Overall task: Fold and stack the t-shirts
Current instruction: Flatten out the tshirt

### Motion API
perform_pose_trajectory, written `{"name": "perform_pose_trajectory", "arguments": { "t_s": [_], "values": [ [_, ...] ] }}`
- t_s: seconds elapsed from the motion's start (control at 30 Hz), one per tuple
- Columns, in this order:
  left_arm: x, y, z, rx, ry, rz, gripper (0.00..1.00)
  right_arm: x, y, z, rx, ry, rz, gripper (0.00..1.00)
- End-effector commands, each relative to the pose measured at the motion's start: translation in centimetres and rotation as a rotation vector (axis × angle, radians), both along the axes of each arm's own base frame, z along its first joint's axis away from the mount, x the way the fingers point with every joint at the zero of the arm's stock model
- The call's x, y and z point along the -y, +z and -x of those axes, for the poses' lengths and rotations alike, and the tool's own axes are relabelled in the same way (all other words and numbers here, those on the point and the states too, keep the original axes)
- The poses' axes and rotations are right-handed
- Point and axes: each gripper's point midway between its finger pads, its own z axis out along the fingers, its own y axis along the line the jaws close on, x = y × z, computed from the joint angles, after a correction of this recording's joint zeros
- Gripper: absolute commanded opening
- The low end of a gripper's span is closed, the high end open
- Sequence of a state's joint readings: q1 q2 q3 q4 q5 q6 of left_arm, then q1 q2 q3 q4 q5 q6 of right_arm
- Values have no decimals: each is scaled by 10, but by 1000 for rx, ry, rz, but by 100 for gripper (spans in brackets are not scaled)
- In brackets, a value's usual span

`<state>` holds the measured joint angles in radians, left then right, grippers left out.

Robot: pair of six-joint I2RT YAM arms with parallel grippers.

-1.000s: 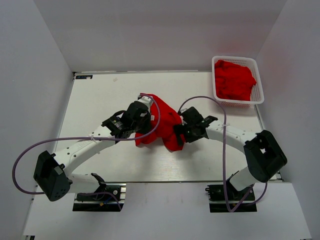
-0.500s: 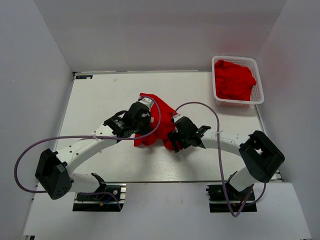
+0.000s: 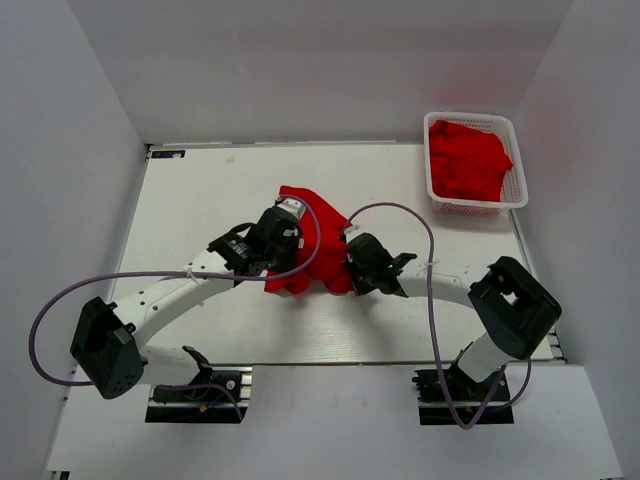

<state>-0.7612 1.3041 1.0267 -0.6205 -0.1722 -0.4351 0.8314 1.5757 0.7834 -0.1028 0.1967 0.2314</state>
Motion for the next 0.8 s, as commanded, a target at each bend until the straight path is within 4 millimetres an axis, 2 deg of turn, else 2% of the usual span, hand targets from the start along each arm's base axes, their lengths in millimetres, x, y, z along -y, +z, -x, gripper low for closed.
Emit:
{"name": "perform_pose_trajectory", "arguments": {
  "t_s": [0.0, 0.07, 0.1, 0.13, 0.17, 0.2, 0.23, 0.27, 0.3, 0.33, 0.37, 0.4, 0.43, 0.5, 0.53, 0.57, 0.6, 0.67, 0.73, 0.77],
  "values": [
    [-3, 22, -10, 55, 38, 13, 0, 13, 14, -1, 38, -68, -4, 0],
    [-4, 41, -19, 94, 63, 28, 0, 20, 44, -14, 129, -134, -23, 0],
    [-8, 51, -26, 127, 94, 16, 0, 31, 47, -15, 137, -167, 6, 0],
    [-14, 56, -29, 137, 109, -16, 0, 40, 65, -25, 207, -217, 14, 0],
    [-13, 73, -39, 169, 135, -18, 0, 42, 79, -28, 236, -236, 3, 0],
    [-23, 82, -49, 198, 188, -51, 0, 52, 85, -33, 254, -263, 23, 0],
    [-29, 87, -53, 202, 214, -76, 0, 58, 100, -39, 292, -297, 22, 0],
    [-27, 110, -63, 254, 227, -66, 0, 63, 111, -46, 316, -328, 12, 0],
    [-31, 112, -73, 266, 237, -90, 0, 68, 118, -51, 338, -348, 21, 0],
    [-37, 121, -81, 288, 259, -99, 0, 75, 136, -63, 365, -388, 6, 0],
    [-38, 142, -89, 329, 273, -80, 0, 81, 146, -68, 392, -407, 17, 0],
    [-43, 153, -94, 354, 291, -75, 0, 85, 153, -73, 410, -421, 16, 0],
    [-50, 171, -104, 392, 306, -80, 0, 95, 176, -86, 453, -479, -9, 0],
    [-64, 190, -114, 437, 356, -97, 0, 109, 195, -95, 503, -519, 2, 0],
    [-75, 207, -123, 481, 383, -109, 0, 123, 222, -106, 551, -574, -29, 0],
    [-80, 217, -127, 505, 396, -102, 0, 131, 232, -110, 580, -583, -7, 0],
    [-88, 232, -129, 538, 403, -115, 0, 148, 250, -117, 619, -643, -18, 0],
    [-105, 249, -138, 582, 460, -126, 0, 156, 284, -126, 687, -655, -39, 0],
    [-119, 275, -142, 638, 492, -140, 0, 172, 303, -134, 715, -673, -27, 0],
    [-126, 281, -150, 654, 510, -151, 0, 179, 346, -138, 783, -693, -65, 0]
  ]
}}
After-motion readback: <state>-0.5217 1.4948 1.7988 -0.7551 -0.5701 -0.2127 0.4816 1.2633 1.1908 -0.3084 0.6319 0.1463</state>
